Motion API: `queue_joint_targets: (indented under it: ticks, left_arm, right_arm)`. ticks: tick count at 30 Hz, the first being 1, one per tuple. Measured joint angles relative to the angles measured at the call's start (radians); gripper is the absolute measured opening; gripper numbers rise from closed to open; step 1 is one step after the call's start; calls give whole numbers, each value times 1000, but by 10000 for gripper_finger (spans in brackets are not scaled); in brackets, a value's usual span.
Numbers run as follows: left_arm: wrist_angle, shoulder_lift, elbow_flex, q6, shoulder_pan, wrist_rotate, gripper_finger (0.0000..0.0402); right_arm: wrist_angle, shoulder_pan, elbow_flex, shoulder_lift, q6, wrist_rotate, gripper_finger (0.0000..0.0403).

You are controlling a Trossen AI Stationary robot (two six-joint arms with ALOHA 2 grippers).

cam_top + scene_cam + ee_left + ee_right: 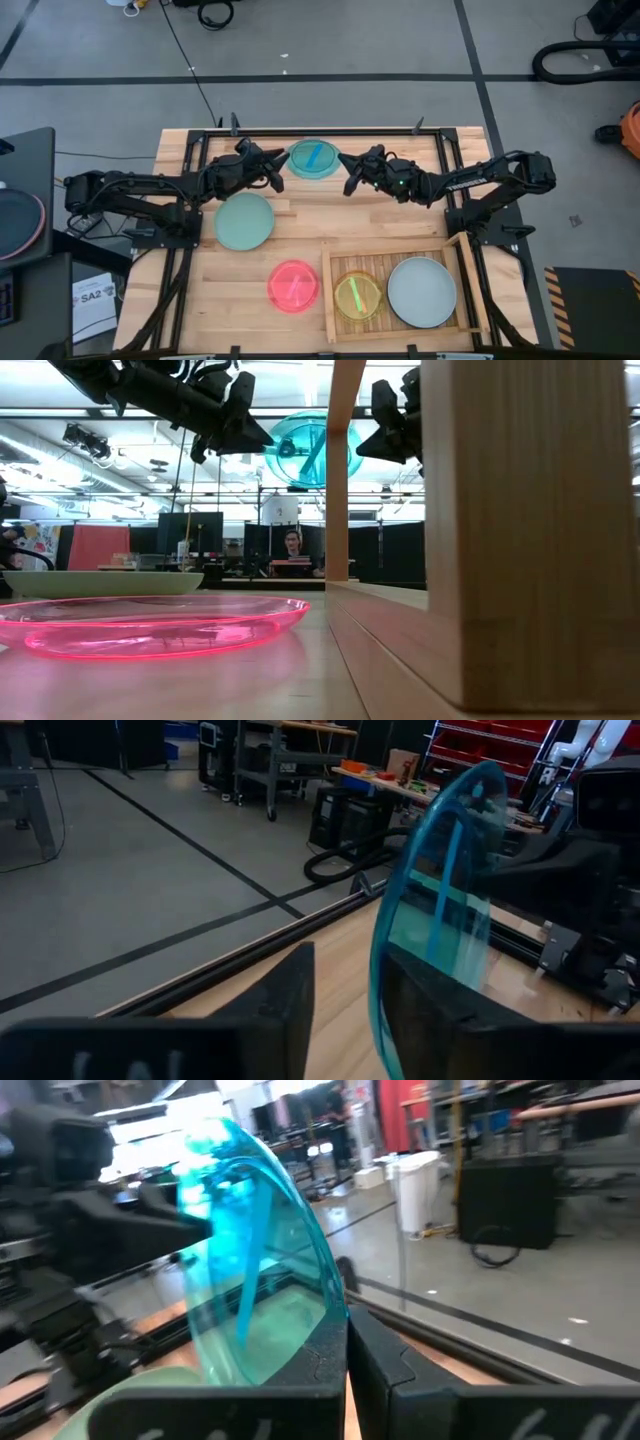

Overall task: Place and stack plates onto a shelf
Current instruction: Stack the blue plate on the green plate on the shelf

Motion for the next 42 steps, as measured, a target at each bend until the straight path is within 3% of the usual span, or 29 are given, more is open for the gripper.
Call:
queue_joint_targets:
  ticks: [9,17,26,34,42]
  left_arm:
    - [-1,0,0,-6,0,-4,150]
    - [-11,0,0,-8,0,-4,151]
    - [-55,0,0,-9,0,-3,151]
    - [-71,0,0,-9,0,-3,151]
    - [-108,0,0,-9,0,-3,151]
  right_arm:
    - [0,-48,0,0,0,114,7]
    - [0,-117,0,-6,-13,104,7]
    - [-27,-136,0,-107,-15,-20,7]
    - [-311,-133,0,-323,48,-98,7]
    - [-615,-132,0,-532,314,-410,7]
